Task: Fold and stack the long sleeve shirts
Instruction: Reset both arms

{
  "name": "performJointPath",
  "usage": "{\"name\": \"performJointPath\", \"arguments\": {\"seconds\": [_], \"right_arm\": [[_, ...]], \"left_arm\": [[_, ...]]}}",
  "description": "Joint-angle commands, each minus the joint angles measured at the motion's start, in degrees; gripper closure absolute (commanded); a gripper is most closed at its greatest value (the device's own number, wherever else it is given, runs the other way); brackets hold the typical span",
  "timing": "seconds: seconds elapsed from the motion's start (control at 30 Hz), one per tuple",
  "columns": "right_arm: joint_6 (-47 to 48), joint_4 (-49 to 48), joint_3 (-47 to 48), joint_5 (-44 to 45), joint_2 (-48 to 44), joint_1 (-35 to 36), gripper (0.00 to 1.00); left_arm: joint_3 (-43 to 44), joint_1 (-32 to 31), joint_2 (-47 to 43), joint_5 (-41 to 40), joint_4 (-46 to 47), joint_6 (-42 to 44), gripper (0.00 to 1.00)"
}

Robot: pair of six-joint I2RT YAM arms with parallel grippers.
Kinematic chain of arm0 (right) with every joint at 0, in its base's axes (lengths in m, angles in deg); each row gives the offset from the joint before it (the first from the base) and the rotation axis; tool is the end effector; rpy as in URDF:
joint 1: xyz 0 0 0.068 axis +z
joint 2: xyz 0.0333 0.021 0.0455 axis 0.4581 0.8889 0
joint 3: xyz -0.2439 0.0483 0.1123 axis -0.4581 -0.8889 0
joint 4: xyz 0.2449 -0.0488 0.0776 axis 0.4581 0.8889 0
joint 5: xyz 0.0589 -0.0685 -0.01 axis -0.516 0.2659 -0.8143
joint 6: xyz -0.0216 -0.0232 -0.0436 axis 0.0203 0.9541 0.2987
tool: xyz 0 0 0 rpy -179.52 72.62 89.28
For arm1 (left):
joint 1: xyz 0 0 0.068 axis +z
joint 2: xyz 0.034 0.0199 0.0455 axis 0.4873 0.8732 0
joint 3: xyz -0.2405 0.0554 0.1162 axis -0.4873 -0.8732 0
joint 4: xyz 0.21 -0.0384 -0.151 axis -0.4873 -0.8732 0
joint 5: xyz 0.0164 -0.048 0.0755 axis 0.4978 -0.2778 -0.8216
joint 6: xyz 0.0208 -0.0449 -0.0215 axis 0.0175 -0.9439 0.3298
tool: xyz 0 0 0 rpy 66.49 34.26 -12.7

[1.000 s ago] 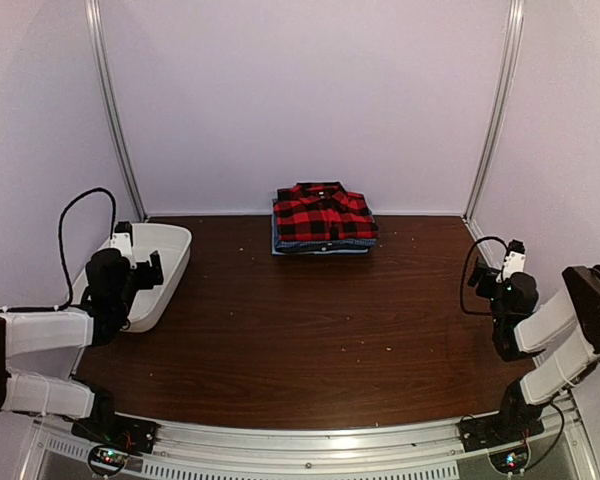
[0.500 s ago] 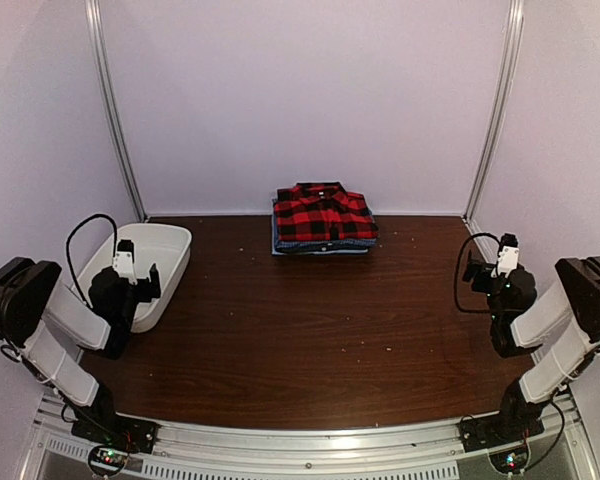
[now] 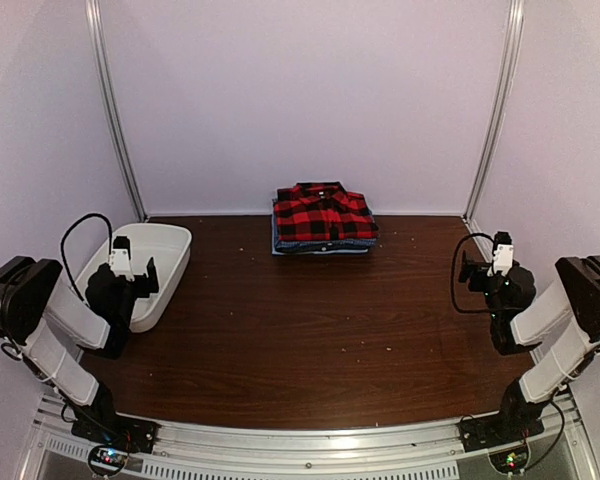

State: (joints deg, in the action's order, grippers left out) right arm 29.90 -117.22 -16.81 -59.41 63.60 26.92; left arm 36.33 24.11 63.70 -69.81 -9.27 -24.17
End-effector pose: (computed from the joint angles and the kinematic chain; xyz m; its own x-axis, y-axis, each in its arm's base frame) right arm 0.2404 -0.0012 0.1562 0.0231 0.0240 -0.9994 -0.0011 0.9997 0.0240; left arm 0.2375 -0.0116 0.1469 -0.0319 -0.0020 -0.9995 -0.1753 0.9845 0.0036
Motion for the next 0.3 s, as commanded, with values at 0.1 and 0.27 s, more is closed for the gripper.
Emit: {"name": "performJointPath", "arguments": {"seconds": [0.1, 0.27], "right_arm": [[0.7, 0.7, 1.0, -1.7, 0.5, 0.3, 0.00], [0.6, 0.5, 0.9, -1.7, 0.4, 0.3, 0.00]], "left_arm": [[0.3, 0.6, 0.3, 0.3, 3.9, 0.4, 0.02], [0.3, 0.6, 0.3, 0.3, 3.9, 0.4, 0.02]]}}
